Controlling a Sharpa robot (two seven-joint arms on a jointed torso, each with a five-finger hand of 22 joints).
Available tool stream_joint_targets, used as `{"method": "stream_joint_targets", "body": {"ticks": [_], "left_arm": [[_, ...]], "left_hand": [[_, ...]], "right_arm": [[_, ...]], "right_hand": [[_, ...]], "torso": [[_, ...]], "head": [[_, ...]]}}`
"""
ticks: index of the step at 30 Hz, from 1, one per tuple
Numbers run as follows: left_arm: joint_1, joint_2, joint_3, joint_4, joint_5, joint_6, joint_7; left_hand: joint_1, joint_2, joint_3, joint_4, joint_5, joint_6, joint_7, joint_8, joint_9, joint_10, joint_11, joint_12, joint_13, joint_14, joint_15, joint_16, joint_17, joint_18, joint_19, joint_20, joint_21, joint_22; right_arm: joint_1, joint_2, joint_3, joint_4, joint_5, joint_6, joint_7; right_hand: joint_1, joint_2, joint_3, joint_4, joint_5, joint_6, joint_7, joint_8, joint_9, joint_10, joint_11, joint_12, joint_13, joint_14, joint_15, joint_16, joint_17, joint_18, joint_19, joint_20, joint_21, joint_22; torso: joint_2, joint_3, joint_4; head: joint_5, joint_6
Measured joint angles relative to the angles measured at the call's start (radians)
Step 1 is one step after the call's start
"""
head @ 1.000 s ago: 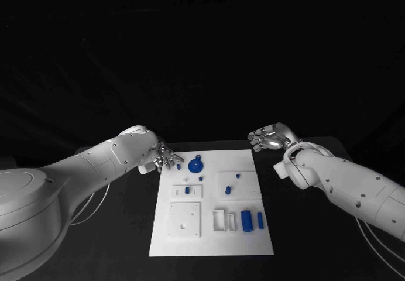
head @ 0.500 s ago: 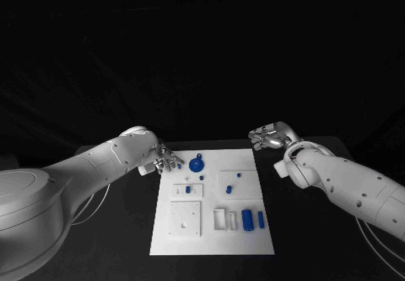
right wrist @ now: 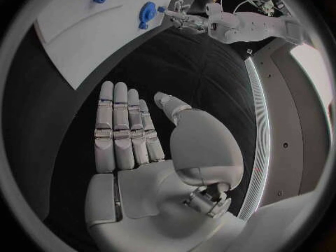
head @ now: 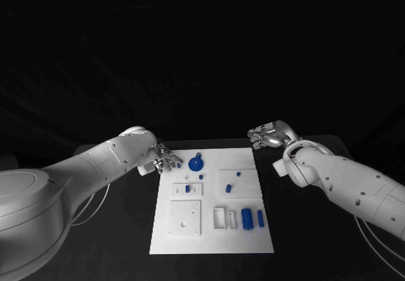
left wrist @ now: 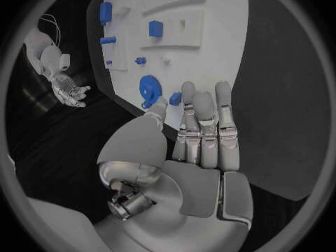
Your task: Assemble the parts on the task board
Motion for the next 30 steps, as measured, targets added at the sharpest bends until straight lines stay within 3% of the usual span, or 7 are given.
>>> {"method": "stream_joint_targets", "body": {"ticks": [14, 24, 30], "left_arm": [[-0.003, 0.012, 0.0, -0.008, 0.039, 0.001, 0.001], [-0.004, 0.016, 0.0, -0.013, 0.053, 0.002, -0.003], [-0.004, 0.017, 0.0, -0.014, 0.056, -0.001, -0.004]], "left_hand": [[0.034, 0.034, -0.009, -0.022, 0.0, 0.0, 0.0, 0.0, -0.011, 0.0, 0.0, 0.0, -0.001, 0.0, 0.0, 0.0, 0.0, 0.0, 0.004, -0.004, -0.011, 0.006], [0.056, 0.047, -0.008, -0.028, 0.0, 0.0, 0.0, 0.0, -0.013, 0.0, 0.0, 0.0, -0.001, 0.0, 0.0, 0.0, 0.0, 0.0, 0.004, -0.004, -0.011, 0.006], [0.088, 0.069, 0.01, -0.045, 0.0, 0.01, -0.009, 0.0, -0.012, 0.0, 0.0, 0.0, -0.002, 0.0, 0.0, 0.001, 0.001, 0.0, 0.011, -0.003, -0.011, 0.006]], "right_arm": [[0.0, 0.008, 0.004, 0.001, 0.0, -0.003, 0.001], [0.0, 0.01, 0.004, 0.002, -0.007, -0.006, 0.001], [0.0, 0.012, 0.004, 0.003, -0.017, -0.008, 0.001]], "right_hand": [[0.0, 0.0, 0.0, 0.0, 0.017, 0.0, 0.0, 0.0, 0.0, 0.0, 0.0, 0.0, 0.0, 0.0, 0.0, 0.0, -0.001, 0.0, 0.0, 0.0, 0.008, -0.008], [-0.003, -0.003, 0.0, 0.0, 0.023, 0.0, 0.0, 0.0, 0.0, 0.0, 0.0, -0.004, 0.0, 0.0, 0.0, 0.0, -0.002, 0.0, 0.0, 0.0, 0.008, -0.012], [-0.004, -0.004, 0.0, 0.0, 0.028, 0.0, 0.0, 0.0, 0.0, 0.0, 0.0, -0.004, 0.0, 0.0, 0.0, 0.0, -0.002, 0.0, 0.0, 0.0, 0.008, -0.014]], "torso": [[0.0, 0.0002, -0.0002], [0.0, -0.0004, 0.0], [0.0, -0.0007, 0.0]], "head": [[0.011, 0.001], [0.009, 0.0], [0.009, -0.001]]}}
